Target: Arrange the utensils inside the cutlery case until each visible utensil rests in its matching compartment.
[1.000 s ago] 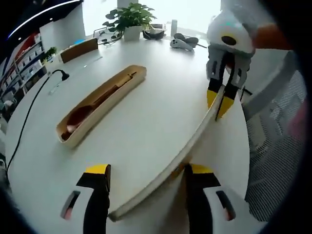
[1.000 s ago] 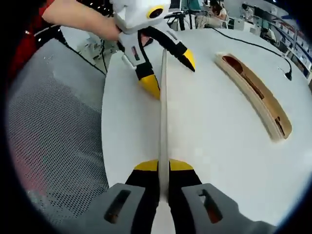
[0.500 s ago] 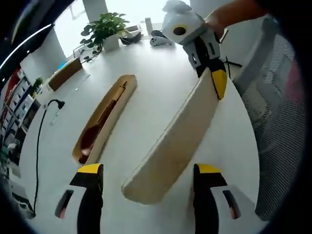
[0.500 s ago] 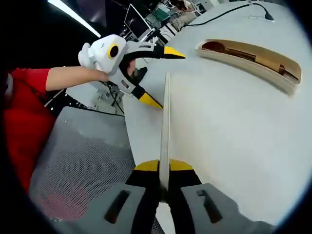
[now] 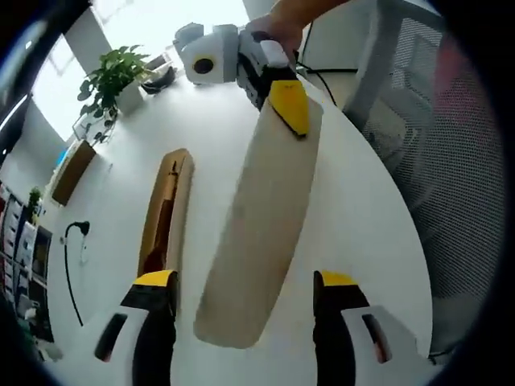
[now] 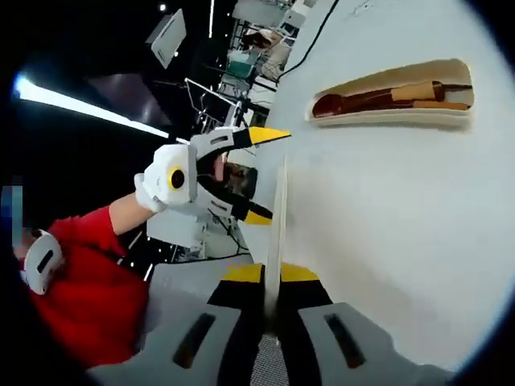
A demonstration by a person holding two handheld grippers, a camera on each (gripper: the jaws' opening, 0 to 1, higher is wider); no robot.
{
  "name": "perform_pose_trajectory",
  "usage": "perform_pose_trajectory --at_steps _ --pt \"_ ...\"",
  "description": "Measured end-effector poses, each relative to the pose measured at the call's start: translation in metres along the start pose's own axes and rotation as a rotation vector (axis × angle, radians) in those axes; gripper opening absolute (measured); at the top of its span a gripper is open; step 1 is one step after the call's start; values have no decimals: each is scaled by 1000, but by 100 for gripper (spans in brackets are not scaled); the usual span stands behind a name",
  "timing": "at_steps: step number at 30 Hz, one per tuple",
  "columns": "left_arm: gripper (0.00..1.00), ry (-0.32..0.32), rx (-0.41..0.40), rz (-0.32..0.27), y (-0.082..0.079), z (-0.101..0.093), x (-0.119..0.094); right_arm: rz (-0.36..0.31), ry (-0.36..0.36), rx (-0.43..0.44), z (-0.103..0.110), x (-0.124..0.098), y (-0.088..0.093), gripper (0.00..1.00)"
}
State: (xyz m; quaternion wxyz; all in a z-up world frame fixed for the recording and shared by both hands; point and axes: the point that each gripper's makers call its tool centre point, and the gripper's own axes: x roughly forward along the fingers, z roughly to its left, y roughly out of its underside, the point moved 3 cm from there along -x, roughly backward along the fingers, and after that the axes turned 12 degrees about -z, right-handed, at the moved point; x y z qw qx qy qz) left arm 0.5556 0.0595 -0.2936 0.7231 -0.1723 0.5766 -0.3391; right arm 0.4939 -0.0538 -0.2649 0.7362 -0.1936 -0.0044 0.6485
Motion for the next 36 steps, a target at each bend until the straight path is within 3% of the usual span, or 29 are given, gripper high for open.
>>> perform_pose_trajectory --at_steps 2,6,8,9,10,14,15,17,22,24,28,31,32,36 --pt "72 10 17 7 1 -1 2 -30 -48 18 8 -2 -7 1" --pt "66 -8 31 11 -2 9 4 27 -66 22 15 -5 -7 1" --pt "59 -10 49 15 -3 11 4 36 -100 57 23 -5 -9 1" --pt "50 -3 46 28 -2 13 4 54 -95 107 24 -6 -9 1" --pt "50 22 26 43 1 8 4 14 -79 94 18 -4 -15 1" --pt "50 25 23 34 1 19 6 -36 -80 138 15 -10 -25 1" --pt "49 22 21 35 1 21 7 -104 -60 109 10 -12 -35 1" --pt "48 12 11 31 -1 28 7 -177 -58 27 11 -17 -47 1" --pt "48 -31 -11 39 0 44 9 -291 63 -8 -5 -27 -62 4" --pt "48 -42 -12 36 1 52 11 -331 79 -54 -8 -29 -68 6" --pt "48 -67 -25 36 2 69 16 -431 134 -59 -14 -31 -85 8" --pt "47 -98 -30 59 3 83 21 -515 240 -37 -27 -33 -102 12" --pt "47 -94 -78 69 5 83 22 -528 276 -1 -30 -34 -105 13" --pt "47 -74 -54 113 9 94 30 -542 340 -28 -35 -32 -117 16"
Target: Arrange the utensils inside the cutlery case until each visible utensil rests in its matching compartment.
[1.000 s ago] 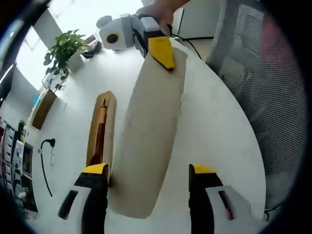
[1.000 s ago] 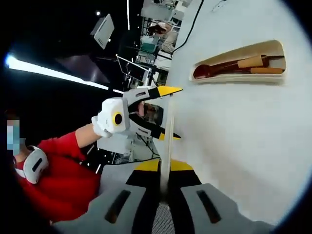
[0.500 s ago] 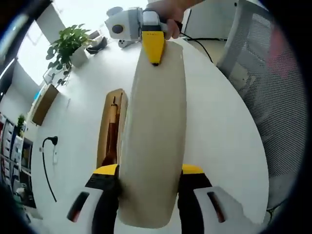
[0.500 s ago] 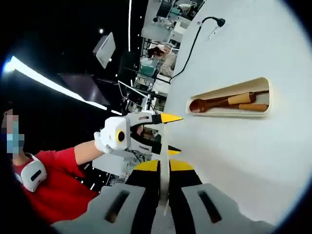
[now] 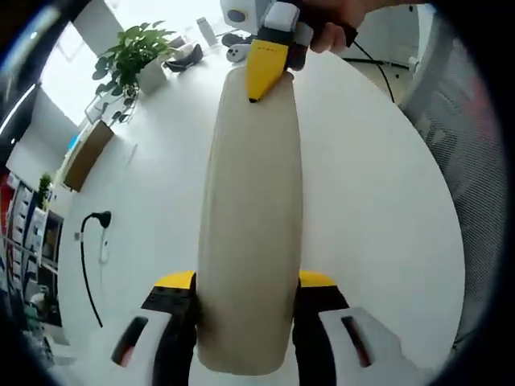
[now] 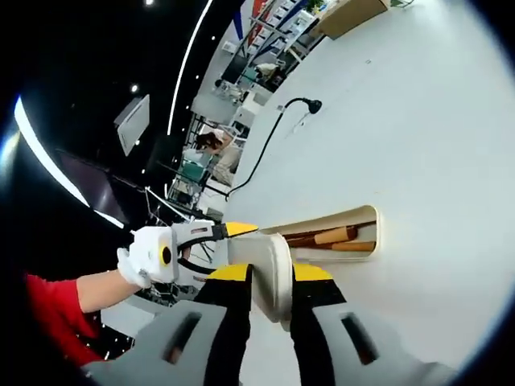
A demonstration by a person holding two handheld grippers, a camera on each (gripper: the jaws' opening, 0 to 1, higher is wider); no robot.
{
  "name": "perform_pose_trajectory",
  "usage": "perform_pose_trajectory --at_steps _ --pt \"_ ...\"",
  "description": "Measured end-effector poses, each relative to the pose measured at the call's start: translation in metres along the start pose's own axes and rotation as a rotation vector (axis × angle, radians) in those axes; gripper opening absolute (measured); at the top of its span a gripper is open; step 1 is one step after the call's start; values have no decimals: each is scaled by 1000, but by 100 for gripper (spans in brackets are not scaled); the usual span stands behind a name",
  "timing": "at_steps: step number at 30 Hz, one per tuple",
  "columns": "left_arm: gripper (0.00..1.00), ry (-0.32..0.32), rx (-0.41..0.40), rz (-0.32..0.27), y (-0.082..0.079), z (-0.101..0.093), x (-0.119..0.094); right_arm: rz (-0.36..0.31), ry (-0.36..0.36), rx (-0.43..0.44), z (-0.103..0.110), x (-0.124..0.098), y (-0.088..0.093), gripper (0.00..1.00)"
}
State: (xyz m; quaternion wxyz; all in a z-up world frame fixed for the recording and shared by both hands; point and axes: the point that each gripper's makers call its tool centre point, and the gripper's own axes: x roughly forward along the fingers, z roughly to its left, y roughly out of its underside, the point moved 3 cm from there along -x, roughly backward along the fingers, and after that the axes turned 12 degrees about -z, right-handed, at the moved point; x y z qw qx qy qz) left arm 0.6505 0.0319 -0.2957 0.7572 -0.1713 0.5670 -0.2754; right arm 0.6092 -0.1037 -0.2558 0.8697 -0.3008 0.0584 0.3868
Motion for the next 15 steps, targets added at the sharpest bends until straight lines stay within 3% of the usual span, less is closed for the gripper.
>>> perform_pose_trajectory --at_steps 1,7,8,15 --pt "47 5 4 2 0 2 1 -9 27 24 -4 3 -2 17" --pt "47 138 -82 71 8 5 7 -24 29 82 -6 13 -13 13" --pt "47 138 -63 69 8 8 10 -26 42 144 -8 14 -13 13" --pt "47 165 -97 80 10 3 24 -34 80 126 -25 18 -16 13"
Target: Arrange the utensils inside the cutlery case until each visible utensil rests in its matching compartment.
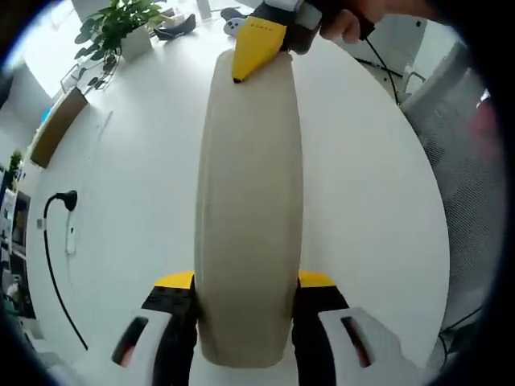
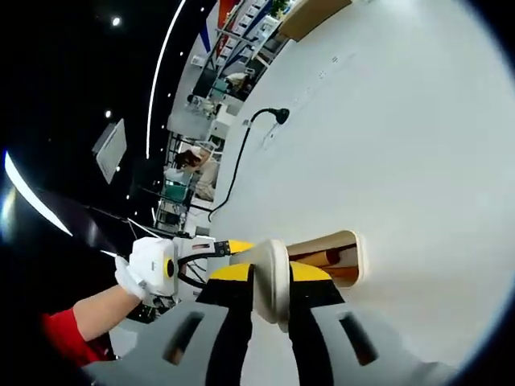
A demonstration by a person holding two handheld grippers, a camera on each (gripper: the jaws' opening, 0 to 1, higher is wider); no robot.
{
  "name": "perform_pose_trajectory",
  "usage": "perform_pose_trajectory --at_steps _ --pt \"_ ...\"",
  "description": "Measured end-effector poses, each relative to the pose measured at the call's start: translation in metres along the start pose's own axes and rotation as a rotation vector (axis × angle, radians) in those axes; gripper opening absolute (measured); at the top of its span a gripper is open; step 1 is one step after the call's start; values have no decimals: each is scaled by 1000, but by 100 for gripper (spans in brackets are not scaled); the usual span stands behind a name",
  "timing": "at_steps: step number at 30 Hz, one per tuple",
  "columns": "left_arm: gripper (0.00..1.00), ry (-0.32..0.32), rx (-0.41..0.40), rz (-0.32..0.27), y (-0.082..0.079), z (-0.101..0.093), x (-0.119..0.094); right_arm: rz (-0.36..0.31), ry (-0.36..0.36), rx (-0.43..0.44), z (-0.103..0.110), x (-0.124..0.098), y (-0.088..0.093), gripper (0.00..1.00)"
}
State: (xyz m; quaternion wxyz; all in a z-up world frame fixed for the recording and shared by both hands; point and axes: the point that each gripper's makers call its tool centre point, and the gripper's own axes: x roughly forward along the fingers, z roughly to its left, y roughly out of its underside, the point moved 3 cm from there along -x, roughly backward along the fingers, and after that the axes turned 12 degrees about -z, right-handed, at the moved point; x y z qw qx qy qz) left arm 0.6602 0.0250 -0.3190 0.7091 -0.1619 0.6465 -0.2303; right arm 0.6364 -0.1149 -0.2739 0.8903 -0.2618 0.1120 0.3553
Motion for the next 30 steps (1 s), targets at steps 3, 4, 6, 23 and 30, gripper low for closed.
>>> perform_pose_trajectory --at_steps 3,4,6,23,30 --pt "47 10 -7 3 1 -1 3 8 27 -35 -7 2 2 15" --pt "47 4 7 11 2 0 5 7 45 -52 -11 2 2 17" --pt "46 16 -3 8 0 1 4 -9 63 -116 -15 4 0 19" --pt "44 64 -55 1 3 0 6 -99 226 -484 -38 3 -12 31" --pt "52 20 -94 -27 8 6 4 -122 242 -414 -48 4 -8 26"
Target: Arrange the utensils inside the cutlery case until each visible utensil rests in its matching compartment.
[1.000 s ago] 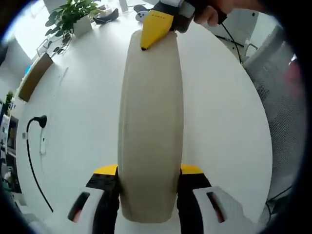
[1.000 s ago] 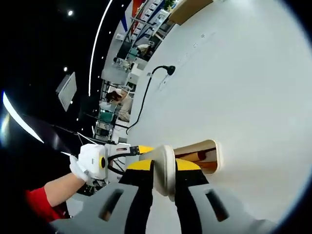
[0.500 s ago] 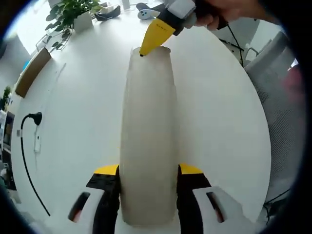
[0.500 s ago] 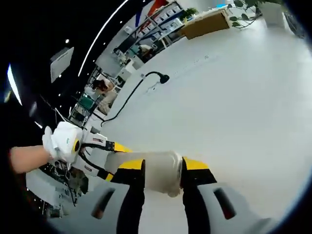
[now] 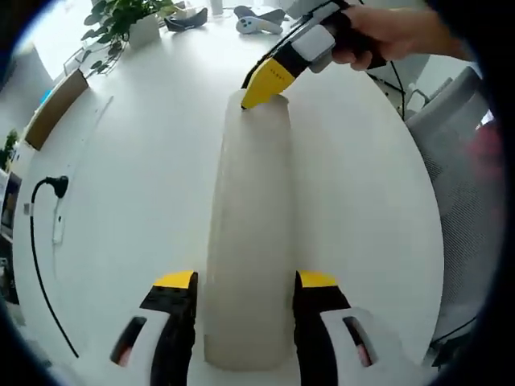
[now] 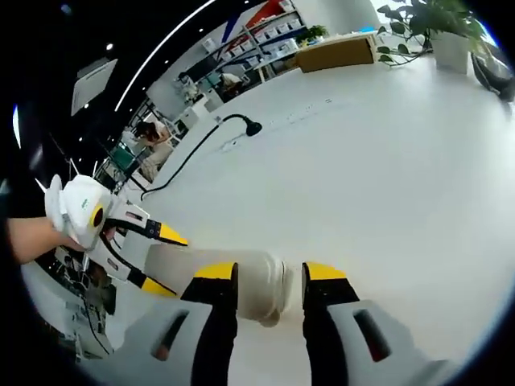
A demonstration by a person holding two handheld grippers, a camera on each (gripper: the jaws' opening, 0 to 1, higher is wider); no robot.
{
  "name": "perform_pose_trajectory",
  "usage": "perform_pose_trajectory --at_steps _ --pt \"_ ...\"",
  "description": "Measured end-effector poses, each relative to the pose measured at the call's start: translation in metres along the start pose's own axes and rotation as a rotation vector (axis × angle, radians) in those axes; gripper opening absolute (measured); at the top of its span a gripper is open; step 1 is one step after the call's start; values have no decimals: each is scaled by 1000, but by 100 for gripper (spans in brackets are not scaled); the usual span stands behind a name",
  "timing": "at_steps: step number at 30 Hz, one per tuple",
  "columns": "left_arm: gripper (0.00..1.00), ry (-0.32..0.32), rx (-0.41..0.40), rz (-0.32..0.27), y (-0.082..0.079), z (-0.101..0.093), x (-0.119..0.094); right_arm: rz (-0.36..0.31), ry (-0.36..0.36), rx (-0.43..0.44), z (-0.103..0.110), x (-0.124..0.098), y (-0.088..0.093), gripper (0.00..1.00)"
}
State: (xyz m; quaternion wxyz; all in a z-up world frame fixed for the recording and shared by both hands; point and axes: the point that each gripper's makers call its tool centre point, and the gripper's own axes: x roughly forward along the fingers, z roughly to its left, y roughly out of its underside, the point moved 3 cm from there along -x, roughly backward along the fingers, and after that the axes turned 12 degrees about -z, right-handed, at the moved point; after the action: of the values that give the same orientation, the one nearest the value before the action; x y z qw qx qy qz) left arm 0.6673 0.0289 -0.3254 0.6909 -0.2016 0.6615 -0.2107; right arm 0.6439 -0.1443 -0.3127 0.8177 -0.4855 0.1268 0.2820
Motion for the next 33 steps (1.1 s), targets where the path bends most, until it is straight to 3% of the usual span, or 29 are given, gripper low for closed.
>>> perform_pose_trajectory --at_steps 5,6,9,11,13,15,19,22,25,26,27,28,29,31,33 --pt "57 -64 -52 -72 12 0 -7 -22 -16 41 1 1 0 22" --pt "56 -77 -86 -106 11 0 -7 -27 -15 40 0 1 -1 22" --pt "49 -72 -117 -110 15 -1 -10 -54 -32 12 0 0 -4 17" --pt "50 -85 -126 -141 15 1 -9 -45 -32 59 -3 -2 -4 15" --pt "51 -91 -179 -171 16 2 -9 -51 -35 61 -6 -3 -5 15" --pt "52 -93 -181 -202 17 2 -9 -51 -32 70 -8 -3 -5 16" --pt "58 -147 -233 -208 23 4 -13 -48 -38 123 -11 -3 -4 18" --pt "62 -184 -251 -259 27 4 -18 -61 -35 142 -12 -4 -2 21" --pt "66 -229 -303 -283 33 5 -25 -77 -50 190 -11 -5 -2 20" --pt "68 -238 -314 -280 34 4 -29 -106 -88 228 -6 -5 -5 20" --pt "70 -264 -319 -309 32 4 -34 -122 -81 282 -7 -7 -6 24" --pt "70 -308 -330 -392 26 6 -43 -115 -74 243 -10 -8 -5 28" --pt "70 -326 -364 -421 25 6 -48 -133 -85 236 -9 -8 -5 30" --pt "70 -369 -552 -475 31 3 -61 -159 -108 255 -8 -10 -7 28" --pt "69 -400 -626 -513 34 2 -70 -160 -101 265 -11 -12 -6 29"
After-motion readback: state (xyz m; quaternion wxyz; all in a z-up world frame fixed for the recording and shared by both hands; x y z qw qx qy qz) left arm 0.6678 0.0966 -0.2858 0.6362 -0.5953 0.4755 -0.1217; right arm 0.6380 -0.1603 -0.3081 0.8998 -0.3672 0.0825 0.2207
